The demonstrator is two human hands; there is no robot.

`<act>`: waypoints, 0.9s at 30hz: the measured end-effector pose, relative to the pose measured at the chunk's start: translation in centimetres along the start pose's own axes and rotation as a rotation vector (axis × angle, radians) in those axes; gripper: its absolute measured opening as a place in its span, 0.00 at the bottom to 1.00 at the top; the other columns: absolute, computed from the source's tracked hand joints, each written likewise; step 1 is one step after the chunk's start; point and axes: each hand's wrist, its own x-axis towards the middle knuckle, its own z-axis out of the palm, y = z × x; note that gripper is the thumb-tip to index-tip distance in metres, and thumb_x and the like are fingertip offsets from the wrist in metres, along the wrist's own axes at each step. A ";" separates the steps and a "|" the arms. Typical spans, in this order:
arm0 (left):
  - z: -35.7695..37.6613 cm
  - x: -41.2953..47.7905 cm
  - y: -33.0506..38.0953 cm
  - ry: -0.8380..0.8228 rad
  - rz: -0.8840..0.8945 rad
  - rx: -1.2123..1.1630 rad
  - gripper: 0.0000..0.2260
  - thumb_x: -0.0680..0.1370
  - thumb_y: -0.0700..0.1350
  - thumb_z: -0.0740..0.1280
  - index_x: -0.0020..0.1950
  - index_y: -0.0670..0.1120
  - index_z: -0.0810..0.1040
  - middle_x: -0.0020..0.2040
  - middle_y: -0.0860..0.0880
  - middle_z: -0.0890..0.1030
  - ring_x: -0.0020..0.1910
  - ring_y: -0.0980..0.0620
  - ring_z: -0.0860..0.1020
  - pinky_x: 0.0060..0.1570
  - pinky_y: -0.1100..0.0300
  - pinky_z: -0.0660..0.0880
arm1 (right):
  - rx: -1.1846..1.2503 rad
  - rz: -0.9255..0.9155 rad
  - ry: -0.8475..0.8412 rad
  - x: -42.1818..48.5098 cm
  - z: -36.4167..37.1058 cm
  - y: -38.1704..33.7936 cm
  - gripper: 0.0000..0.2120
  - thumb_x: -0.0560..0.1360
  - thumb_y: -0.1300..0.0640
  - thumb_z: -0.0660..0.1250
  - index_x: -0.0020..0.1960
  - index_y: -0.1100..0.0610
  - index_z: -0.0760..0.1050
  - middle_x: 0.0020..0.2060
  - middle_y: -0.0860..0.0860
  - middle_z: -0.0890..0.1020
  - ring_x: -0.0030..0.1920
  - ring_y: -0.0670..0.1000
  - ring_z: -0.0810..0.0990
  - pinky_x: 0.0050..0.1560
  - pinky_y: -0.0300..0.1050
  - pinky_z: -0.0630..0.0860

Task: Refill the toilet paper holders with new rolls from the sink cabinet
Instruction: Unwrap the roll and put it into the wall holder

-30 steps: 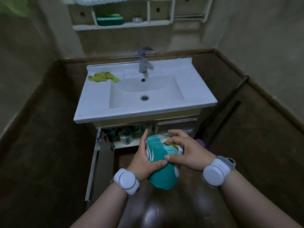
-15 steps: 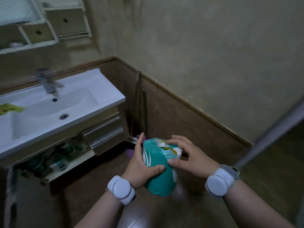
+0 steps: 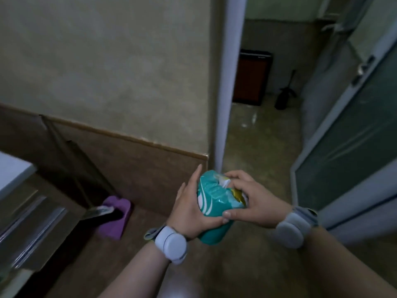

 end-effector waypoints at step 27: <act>23.1 22.6 12.7 -0.052 -0.564 -0.922 0.27 0.76 0.65 0.56 0.58 0.45 0.78 0.53 0.43 0.84 0.52 0.43 0.82 0.57 0.45 0.76 | 0.199 0.249 0.618 -9.1 -20.3 18.6 0.11 0.74 0.51 0.61 0.44 0.57 0.77 0.64 0.51 0.69 0.66 0.47 0.69 0.62 0.27 0.64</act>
